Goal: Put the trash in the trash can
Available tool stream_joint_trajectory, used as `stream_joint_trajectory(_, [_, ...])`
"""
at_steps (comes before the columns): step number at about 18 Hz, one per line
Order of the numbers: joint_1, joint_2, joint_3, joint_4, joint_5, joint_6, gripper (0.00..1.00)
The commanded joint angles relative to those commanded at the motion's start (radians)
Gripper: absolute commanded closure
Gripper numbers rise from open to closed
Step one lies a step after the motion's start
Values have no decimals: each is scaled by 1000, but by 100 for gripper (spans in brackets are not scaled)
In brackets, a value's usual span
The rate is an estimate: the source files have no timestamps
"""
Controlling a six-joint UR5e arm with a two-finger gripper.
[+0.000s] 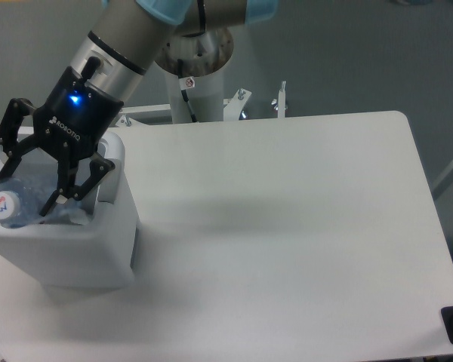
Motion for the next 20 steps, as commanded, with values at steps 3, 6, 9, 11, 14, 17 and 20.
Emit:
stream_joint_trajectory(3, [6, -15, 72, -2, 0, -1, 0])
stream_joint_trajectory(6, [43, -52, 165, -3, 8, -78, 0])
stream_joint_trajectory(9, [113, -72, 235, -6, 8, -107, 0])
stream_joint_trajectory(11, [168, -86, 223, -12, 9, -101, 0])
stream_joint_trajectory(14, [265, -83, 166, -14, 18, -87, 0])
stream_joint_trajectory(17, [360, -84, 129, -17, 28, -80, 0])
stream_joint_trajectory(20, [409, -101, 127, -21, 72, -40, 0])
